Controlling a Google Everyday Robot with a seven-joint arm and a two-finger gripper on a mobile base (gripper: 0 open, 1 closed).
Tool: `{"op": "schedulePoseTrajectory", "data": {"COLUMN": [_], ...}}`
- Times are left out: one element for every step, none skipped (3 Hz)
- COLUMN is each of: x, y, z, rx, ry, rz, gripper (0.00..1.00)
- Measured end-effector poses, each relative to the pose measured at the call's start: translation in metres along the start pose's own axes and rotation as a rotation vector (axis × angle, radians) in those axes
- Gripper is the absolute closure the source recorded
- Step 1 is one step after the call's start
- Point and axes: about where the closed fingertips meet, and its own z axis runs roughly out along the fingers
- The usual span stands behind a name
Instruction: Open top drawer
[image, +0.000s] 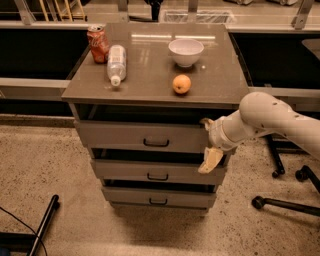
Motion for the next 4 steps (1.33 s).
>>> {"op": "schedulePoseTrajectory", "data": {"x": [0.007,0.007,0.006,0.006], "y": [-0.008,-0.014,-0.015,-0.005], "z": [0.004,-0.001,-0.003,-0.008], "rx": [0.018,0.045,0.045,0.021], "ry": [-0.005,-0.008,-0.008,-0.023], "rz": [0.036,0.052,0.052,0.040], "gripper": [0.25,0.31,0.31,0.30]}}
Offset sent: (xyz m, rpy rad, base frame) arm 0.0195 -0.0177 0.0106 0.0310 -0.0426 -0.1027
